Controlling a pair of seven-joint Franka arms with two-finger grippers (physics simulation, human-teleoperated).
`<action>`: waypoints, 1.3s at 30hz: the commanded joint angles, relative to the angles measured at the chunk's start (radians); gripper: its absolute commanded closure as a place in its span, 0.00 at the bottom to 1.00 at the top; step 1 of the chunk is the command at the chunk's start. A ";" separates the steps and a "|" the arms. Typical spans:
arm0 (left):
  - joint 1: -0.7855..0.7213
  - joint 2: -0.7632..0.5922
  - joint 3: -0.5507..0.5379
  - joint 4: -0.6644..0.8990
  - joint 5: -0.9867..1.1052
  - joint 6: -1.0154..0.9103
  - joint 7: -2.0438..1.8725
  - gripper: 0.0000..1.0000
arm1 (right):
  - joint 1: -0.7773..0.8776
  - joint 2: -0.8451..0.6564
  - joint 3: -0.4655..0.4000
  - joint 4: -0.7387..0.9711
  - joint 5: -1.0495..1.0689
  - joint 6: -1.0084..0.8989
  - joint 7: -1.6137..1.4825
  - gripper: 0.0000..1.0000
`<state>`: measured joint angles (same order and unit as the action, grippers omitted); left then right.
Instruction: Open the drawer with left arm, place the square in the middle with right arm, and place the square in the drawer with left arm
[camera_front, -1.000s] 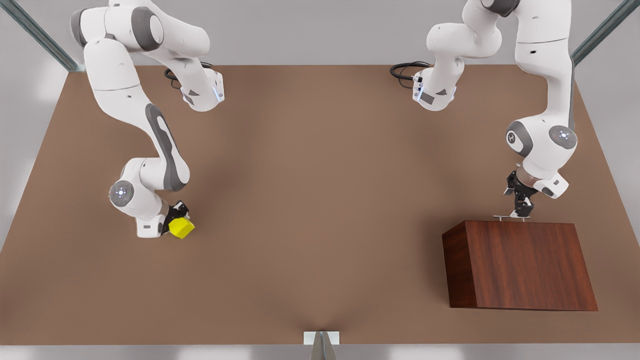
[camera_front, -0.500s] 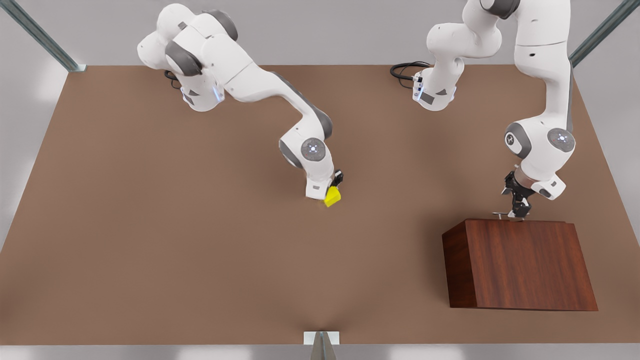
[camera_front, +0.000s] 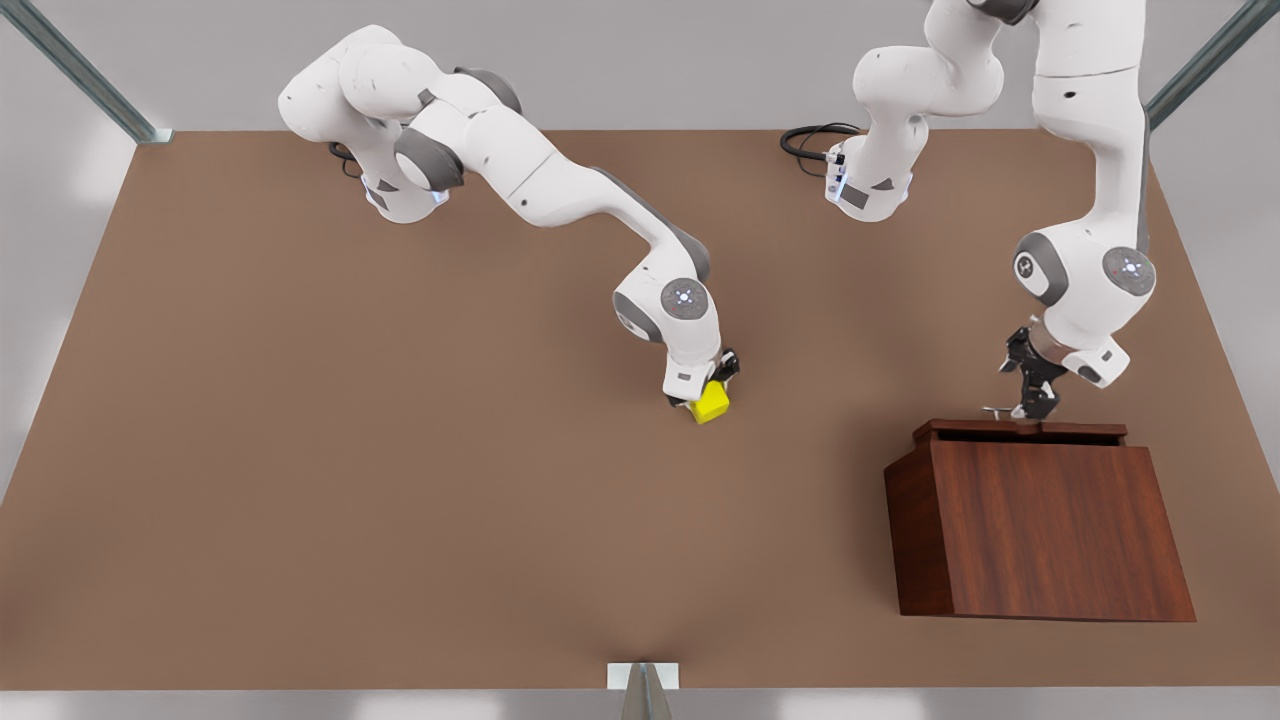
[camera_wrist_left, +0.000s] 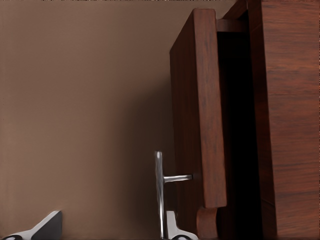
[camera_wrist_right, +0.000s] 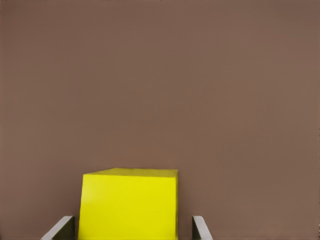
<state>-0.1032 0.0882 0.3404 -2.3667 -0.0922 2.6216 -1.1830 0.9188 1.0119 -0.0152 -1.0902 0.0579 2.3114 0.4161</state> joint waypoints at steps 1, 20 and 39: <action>-0.001 -0.002 0.000 0.000 0.003 0.000 0.000 0.00 | 0.000 -0.019 0.000 -0.016 0.003 -0.003 0.001 0.00; -0.001 -0.142 0.049 -0.152 0.040 0.000 0.011 0.00 | -1.063 -0.862 0.049 -0.333 -0.066 -0.718 -0.525 0.00; -0.227 0.002 -0.115 0.532 0.072 -0.591 0.950 0.00 | -1.088 -0.862 0.023 -0.300 0.023 -0.776 -0.583 0.00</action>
<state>-0.2835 0.1167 0.1773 -1.7977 0.0070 2.0180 -0.2358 -0.1752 0.1504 0.0062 -1.3898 0.0840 1.5355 -0.1686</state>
